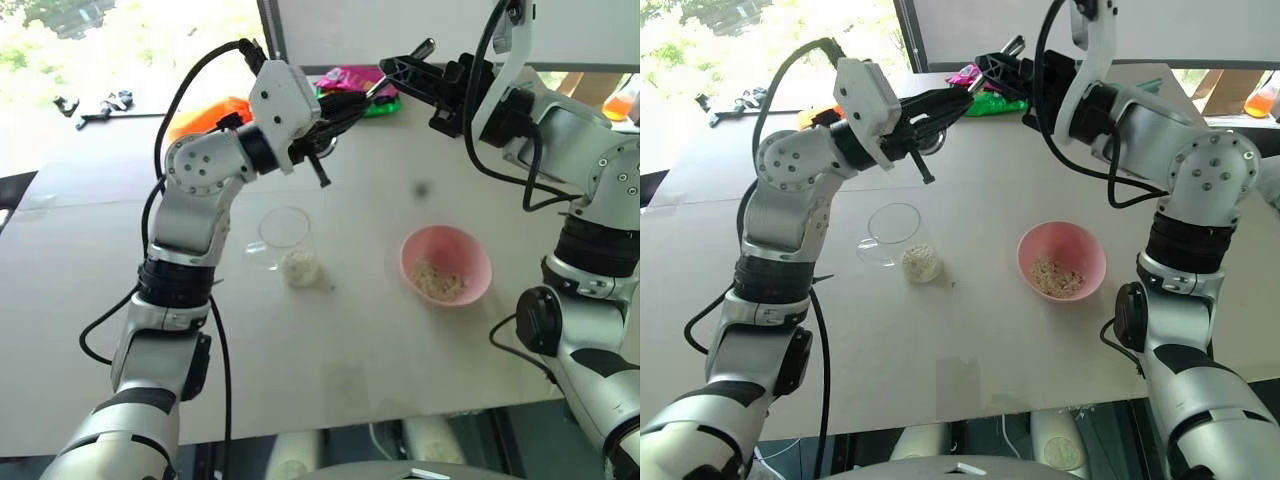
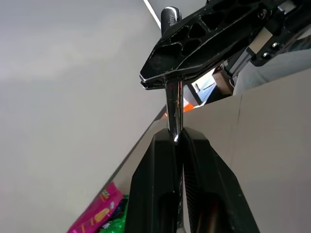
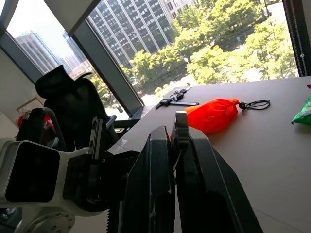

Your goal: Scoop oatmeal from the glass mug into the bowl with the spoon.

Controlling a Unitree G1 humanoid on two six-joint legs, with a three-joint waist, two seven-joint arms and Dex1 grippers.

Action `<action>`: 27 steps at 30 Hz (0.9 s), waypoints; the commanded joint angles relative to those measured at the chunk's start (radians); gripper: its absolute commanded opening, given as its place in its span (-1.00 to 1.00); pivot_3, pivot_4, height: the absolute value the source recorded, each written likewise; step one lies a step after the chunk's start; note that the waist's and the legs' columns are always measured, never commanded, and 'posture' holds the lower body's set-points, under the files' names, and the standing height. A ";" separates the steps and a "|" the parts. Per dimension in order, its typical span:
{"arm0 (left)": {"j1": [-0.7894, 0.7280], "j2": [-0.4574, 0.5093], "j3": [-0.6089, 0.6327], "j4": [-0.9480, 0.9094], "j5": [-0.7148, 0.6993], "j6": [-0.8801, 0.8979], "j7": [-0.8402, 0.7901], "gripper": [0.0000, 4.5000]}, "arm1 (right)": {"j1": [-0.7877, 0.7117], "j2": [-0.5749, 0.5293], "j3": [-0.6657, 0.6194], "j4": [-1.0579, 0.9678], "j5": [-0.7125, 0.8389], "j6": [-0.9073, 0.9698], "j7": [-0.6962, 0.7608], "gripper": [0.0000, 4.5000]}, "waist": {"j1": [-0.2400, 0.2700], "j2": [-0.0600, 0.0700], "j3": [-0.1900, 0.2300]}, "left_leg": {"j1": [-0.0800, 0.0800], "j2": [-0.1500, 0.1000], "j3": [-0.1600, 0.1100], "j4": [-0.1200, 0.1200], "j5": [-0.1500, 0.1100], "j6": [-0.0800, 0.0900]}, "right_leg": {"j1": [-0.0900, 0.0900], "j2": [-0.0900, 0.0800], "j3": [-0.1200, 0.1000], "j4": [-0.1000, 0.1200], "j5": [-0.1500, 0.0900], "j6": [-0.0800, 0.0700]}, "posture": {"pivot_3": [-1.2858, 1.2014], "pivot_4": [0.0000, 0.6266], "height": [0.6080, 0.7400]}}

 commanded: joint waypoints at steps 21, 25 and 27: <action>1.126 0.139 0.872 -0.709 -0.687 0.748 0.227 0.49 | 0.053 -0.136 -0.174 0.129 -0.013 -0.149 -0.039 -1.00 | 0.012 0.003 0.001 | 0.005 0.003 0.006 -0.001 0.000 0.001 | -0.002 0.002 0.005 0.001 0.000 0.000 | 0.03 -0.52 1.00; 1.168 0.092 0.714 -0.727 -0.552 0.642 0.257 0.49 | 0.064 -0.152 -0.177 0.125 -0.017 -0.147 -0.040 -1.00 | 0.041 0.003 0.001 | 0.009 0.002 0.009 -0.001 -0.001 0.003 | 0.001 0.002 0.008 0.002 0.000 0.000 | 0.03 -0.52 1.00; 1.157 0.068 0.645 -0.712 -0.497 0.598 0.273 0.49 | 0.066 -0.153 -0.175 0.121 -0.018 -0.148 -0.042 -1.00 | 0.045 0.003 0.001 | 0.008 0.002 0.008 -0.001 -0.001 0.003 | 0.001 0.002 0.008 0.002 0.000 0.000 | 0.03 -0.52 1.00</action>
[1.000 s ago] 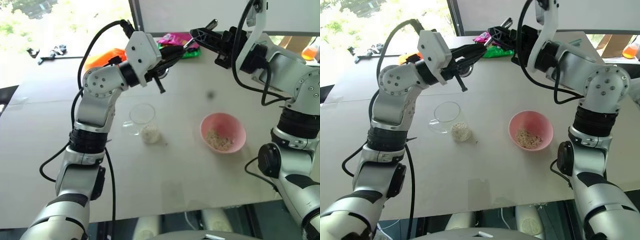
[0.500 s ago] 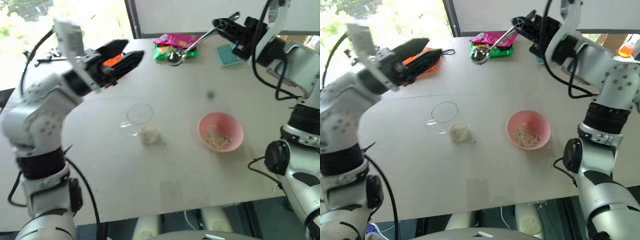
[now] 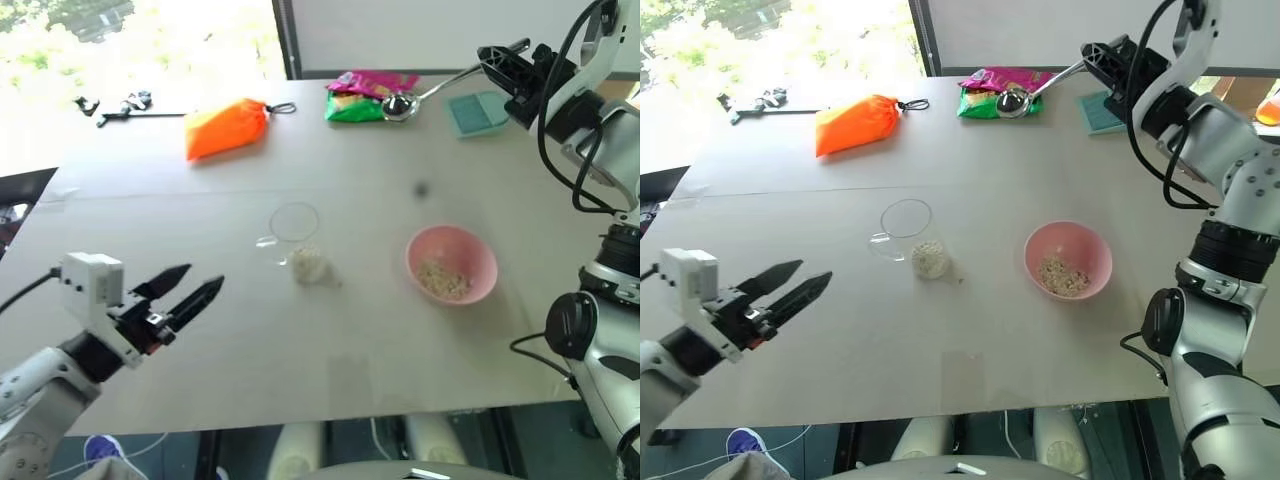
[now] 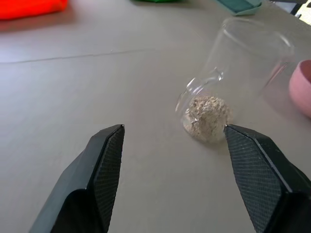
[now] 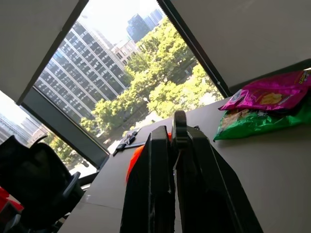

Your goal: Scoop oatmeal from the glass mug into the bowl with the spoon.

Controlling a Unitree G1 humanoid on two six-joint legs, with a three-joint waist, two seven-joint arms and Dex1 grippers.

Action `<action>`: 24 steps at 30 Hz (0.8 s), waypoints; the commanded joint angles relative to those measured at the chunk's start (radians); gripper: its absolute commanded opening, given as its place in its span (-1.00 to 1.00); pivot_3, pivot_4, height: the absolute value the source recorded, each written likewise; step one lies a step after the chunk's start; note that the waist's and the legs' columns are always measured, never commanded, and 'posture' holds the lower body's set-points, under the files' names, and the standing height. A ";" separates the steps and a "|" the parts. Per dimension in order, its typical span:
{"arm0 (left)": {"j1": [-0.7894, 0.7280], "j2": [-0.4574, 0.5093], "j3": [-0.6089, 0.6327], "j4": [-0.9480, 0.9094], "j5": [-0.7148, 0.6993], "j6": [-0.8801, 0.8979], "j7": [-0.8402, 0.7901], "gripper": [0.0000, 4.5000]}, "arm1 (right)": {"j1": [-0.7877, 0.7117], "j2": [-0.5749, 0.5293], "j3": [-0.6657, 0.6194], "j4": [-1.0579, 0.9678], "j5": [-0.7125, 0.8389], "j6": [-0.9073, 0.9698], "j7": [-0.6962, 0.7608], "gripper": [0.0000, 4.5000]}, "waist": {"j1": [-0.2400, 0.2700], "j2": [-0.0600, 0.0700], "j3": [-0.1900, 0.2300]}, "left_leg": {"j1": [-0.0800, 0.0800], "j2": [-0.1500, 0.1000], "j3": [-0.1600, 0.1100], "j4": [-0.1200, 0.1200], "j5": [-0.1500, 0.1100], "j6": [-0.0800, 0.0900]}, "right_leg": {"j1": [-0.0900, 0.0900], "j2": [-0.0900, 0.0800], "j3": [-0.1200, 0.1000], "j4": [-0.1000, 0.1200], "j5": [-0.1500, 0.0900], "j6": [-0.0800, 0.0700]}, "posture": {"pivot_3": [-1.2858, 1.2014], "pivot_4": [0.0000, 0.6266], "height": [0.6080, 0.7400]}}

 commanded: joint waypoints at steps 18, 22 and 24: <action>-0.258 -0.222 -0.411 0.242 0.425 -0.353 0.183 0.49 | 0.040 -0.058 -0.048 -0.108 0.057 -0.011 -0.028 -1.00 | -0.008 0.000 0.000 | -0.003 0.001 0.002 -0.002 0.001 -0.001 | -0.003 0.000 0.001 -0.003 0.000 0.000 | 0.03 -0.52 1.00; -0.265 -0.247 -0.408 0.264 0.459 -0.384 0.222 0.26 | 0.044 -0.062 -0.045 -0.106 0.054 -0.017 -0.021 -1.00 | -0.009 0.000 0.000 | -0.003 0.001 0.002 -0.002 0.001 -0.001 | -0.003 0.000 0.001 -0.003 0.000 0.000 | 0.03 -0.52 1.00; -0.272 -0.255 -0.411 0.267 0.461 -0.391 0.224 -0.05 | 0.046 -0.063 -0.043 -0.103 0.050 -0.020 -0.014 -1.00 | -0.009 0.000 0.000 | -0.003 0.001 0.002 -0.002 0.001 -0.001 | -0.003 0.000 0.001 -0.003 0.000 0.000 | 0.03 -0.52 1.00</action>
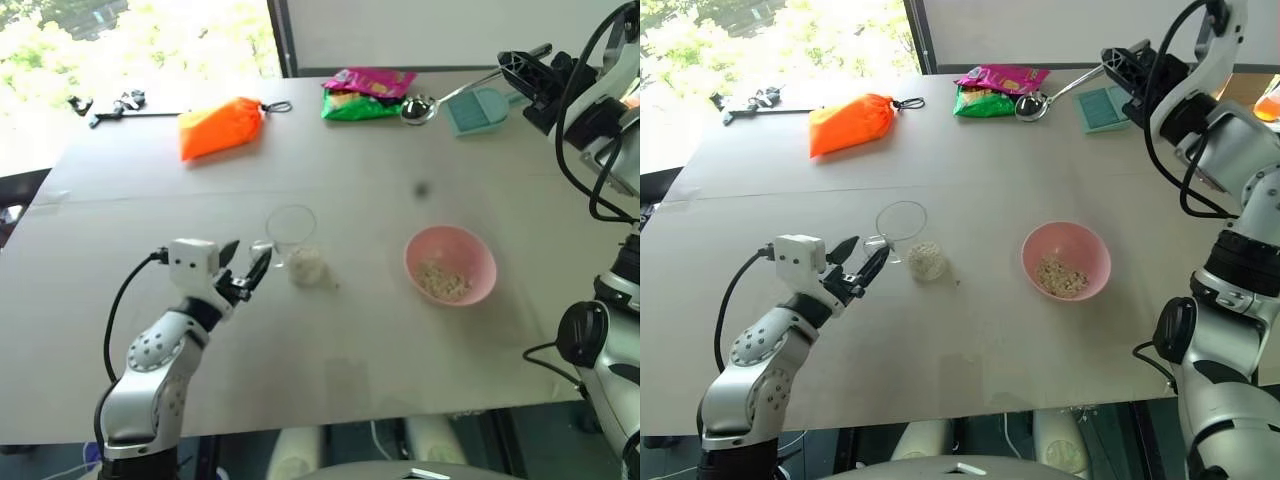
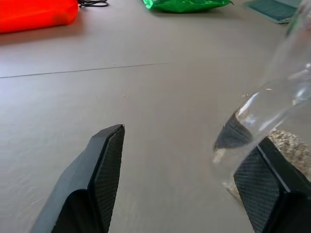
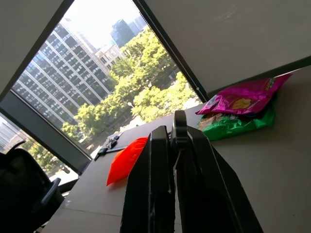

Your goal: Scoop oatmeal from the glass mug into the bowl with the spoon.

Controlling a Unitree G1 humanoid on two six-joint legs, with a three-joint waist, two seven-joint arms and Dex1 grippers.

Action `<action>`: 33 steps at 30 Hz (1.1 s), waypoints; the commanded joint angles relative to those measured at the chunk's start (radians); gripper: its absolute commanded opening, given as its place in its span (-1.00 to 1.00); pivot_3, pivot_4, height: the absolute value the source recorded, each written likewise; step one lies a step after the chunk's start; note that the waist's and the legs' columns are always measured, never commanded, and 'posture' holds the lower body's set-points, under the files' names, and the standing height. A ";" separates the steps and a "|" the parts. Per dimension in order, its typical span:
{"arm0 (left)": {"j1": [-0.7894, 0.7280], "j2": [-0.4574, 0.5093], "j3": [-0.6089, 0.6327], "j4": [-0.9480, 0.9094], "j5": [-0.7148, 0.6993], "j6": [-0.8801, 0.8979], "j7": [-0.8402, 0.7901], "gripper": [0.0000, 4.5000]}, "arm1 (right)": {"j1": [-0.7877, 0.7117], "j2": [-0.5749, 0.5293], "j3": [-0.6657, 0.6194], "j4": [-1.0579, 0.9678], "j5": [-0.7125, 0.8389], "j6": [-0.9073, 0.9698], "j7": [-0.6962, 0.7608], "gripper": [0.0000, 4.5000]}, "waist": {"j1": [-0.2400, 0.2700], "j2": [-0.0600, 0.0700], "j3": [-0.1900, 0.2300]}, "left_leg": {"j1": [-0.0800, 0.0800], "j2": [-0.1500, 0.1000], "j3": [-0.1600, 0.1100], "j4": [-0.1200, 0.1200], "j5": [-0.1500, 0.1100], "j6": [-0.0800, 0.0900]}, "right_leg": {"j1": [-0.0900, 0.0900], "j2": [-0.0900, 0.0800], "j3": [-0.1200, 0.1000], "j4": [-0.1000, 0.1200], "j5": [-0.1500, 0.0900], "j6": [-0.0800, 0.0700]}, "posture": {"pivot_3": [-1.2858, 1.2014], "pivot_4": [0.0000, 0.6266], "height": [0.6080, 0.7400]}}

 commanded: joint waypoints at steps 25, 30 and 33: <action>-0.558 0.019 -0.169 0.272 0.277 -0.137 0.124 -0.99 | -0.029 0.052 0.202 -0.285 0.153 0.029 0.051 -1.00 | -0.001 0.000 0.000 | -0.002 -0.001 -0.001 0.001 0.001 -0.003 | 0.000 0.000 -0.001 -0.002 0.000 0.000 | 0.03 -0.52 1.00; -0.606 -0.035 -0.231 0.316 0.319 -0.183 0.128 -0.99 | -0.057 0.066 0.236 -0.281 0.129 0.004 0.067 -1.00 | -0.002 0.000 0.000 | -0.004 -0.001 -0.003 0.000 0.002 -0.003 | -0.001 0.000 -0.003 -0.003 0.000 0.000 | 0.03 -0.52 1.00; -0.626 -0.061 -0.233 0.307 0.318 -0.179 0.137 -0.99 | -0.059 0.059 0.271 -0.295 0.087 0.000 0.070 -1.00 | -0.005 0.000 0.000 | -0.004 -0.001 -0.004 -0.001 0.002 -0.003 | -0.001 0.000 -0.003 -0.005 0.000 0.000 | 0.03 -0.52 1.00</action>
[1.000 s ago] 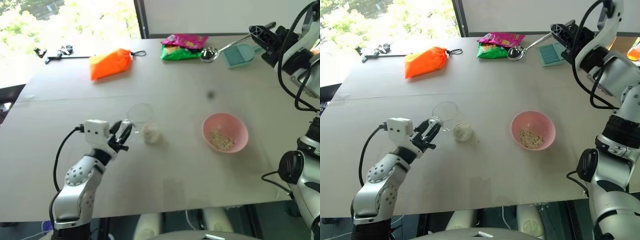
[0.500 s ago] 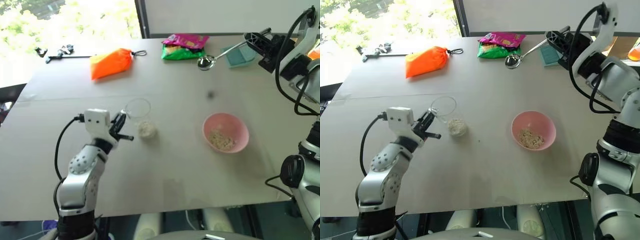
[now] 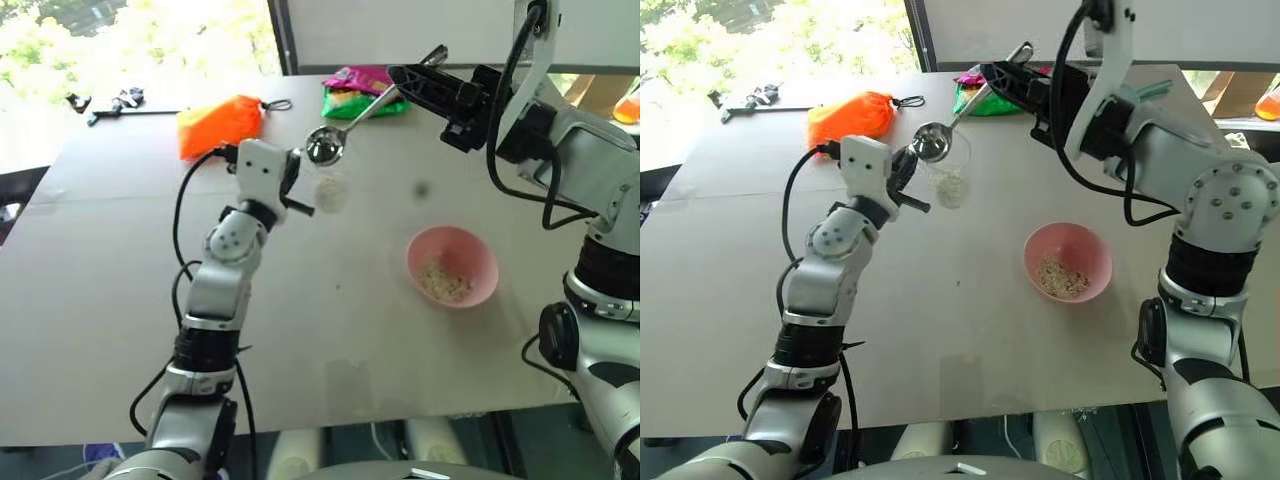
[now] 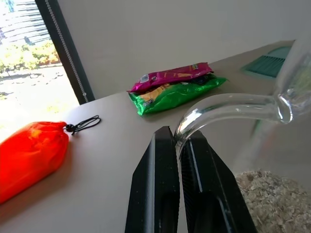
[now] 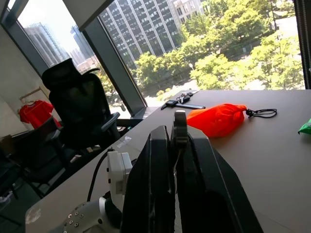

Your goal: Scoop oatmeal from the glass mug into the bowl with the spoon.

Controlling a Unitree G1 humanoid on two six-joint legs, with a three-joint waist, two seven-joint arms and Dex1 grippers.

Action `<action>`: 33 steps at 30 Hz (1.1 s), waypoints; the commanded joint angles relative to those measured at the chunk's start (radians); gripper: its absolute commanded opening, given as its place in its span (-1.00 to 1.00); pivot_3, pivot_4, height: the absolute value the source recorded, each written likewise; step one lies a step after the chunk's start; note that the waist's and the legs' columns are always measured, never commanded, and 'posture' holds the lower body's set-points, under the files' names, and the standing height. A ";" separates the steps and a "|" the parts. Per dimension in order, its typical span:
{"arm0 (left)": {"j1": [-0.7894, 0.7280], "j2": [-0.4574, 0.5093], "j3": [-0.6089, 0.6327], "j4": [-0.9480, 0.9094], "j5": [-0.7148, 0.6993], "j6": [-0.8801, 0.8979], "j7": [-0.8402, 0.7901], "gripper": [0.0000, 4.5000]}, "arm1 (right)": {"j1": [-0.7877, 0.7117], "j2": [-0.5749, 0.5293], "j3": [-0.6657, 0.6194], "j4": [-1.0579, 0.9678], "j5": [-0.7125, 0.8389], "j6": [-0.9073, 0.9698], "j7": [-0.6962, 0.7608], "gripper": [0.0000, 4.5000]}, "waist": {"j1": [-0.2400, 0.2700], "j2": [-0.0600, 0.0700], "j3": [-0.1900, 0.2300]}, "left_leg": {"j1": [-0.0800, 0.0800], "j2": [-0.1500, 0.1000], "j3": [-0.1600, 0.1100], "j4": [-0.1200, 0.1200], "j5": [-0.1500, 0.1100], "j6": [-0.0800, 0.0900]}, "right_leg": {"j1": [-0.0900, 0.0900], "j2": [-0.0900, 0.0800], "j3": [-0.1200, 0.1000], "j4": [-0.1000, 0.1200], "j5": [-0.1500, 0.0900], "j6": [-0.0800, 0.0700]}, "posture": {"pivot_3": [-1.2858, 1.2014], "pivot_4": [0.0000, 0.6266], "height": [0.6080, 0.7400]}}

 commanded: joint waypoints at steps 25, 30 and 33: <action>-0.090 -0.030 0.017 -0.042 0.053 -0.025 0.030 -0.99 | -0.007 -0.134 0.230 -0.093 -0.424 -0.137 0.177 -1.00 | 0.001 0.000 0.000 | -0.001 -0.001 -0.001 -0.001 0.000 0.000 | 0.000 -0.001 -0.002 -0.001 0.000 0.000 | 0.03 -0.52 1.00; -0.112 -0.039 -0.021 -0.018 0.108 -0.043 0.042 -0.99 | 0.004 -0.151 0.452 -0.100 -0.708 -0.298 0.288 -1.00 | 0.000 0.000 0.000 | -0.001 -0.001 -0.002 0.000 0.000 0.000 | 0.000 -0.001 -0.003 -0.002 0.000 0.000 | 0.03 -0.52 1.00; -0.115 -0.049 -0.028 -0.015 0.125 -0.048 0.050 -0.99 | 0.016 -0.131 0.495 -0.089 -0.784 -0.345 0.336 -1.00 | 0.001 0.000 0.000 | -0.001 -0.001 -0.002 0.000 0.000 0.000 | 0.000 -0.001 -0.003 -0.002 0.000 0.000 | 0.03 -0.52 1.00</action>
